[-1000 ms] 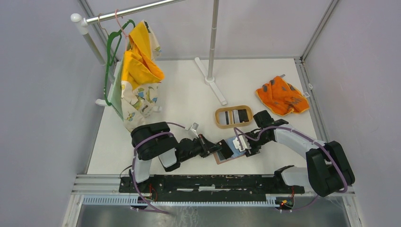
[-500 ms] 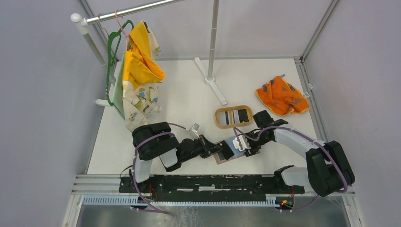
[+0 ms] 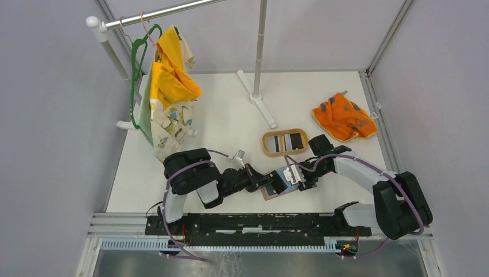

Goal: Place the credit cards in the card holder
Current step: Insert the credit card into the card holder.

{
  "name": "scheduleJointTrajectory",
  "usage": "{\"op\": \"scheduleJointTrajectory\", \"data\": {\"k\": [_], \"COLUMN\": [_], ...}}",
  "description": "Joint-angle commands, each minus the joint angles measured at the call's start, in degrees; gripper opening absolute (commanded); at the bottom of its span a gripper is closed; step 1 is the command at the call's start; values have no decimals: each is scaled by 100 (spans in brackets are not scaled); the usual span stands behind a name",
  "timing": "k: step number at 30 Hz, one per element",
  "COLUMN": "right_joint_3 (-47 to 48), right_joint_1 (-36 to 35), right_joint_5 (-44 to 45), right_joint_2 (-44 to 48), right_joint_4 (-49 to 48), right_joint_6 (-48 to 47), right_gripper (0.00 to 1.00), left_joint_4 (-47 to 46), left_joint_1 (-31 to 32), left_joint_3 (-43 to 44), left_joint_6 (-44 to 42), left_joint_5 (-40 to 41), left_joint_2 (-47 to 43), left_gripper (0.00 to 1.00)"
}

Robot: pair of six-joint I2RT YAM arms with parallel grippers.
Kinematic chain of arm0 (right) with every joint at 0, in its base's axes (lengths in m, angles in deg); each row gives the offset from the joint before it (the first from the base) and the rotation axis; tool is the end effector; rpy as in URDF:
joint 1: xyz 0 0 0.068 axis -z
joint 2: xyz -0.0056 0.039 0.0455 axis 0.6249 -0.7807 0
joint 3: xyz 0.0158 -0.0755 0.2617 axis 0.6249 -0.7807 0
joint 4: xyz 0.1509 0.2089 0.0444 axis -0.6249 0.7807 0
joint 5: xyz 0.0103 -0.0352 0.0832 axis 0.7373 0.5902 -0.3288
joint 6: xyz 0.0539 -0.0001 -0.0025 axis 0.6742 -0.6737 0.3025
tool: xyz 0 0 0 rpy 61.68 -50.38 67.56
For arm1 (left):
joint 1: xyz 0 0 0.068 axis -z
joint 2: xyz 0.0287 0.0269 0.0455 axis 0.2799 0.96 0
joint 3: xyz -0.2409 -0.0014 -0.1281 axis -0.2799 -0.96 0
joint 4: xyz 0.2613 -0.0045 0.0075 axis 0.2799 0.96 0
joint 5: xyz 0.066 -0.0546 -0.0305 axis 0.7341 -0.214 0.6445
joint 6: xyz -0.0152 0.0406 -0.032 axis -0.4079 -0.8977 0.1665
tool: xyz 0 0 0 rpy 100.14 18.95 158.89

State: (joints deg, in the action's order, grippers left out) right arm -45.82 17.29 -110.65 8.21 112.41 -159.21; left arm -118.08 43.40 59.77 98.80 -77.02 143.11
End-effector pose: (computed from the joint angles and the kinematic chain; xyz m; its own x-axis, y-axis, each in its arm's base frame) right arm 0.1696 0.0907 0.1514 0.3131 -0.7050 -0.6363 -0.9448 -0.2993 -0.1334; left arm 0.1367 -0.2331 0.0764 -0.8674 -0.4485 -0.2154 0.0616 0.3328 -0.9410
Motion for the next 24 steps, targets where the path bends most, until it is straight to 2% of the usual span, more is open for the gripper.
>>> {"op": "scheduleJointTrajectory", "data": {"k": [1,10,17,24], "right_joint_3": [-28,-31,-36,-36], "right_joint_1": [-58,-62,-82,-83], "right_joint_5": [224,232,239,258], "right_joint_2": [-106,-113,-103,-102], "right_joint_4": [-182,-197,-212,-221], "right_joint_6": [5,14,27,31], "right_gripper": [58,59,58,58], "left_joint_4": [-192,378,1300,1481], "left_joint_1": [37,50,43,-41], "left_joint_3": [48,145,329,454], "left_joint_6": [370,802,767,712], "left_joint_5": [-5,-361,-417,-585], "left_joint_2": [83,-13,-293,-293], "left_gripper": [2,2,2,2]}}
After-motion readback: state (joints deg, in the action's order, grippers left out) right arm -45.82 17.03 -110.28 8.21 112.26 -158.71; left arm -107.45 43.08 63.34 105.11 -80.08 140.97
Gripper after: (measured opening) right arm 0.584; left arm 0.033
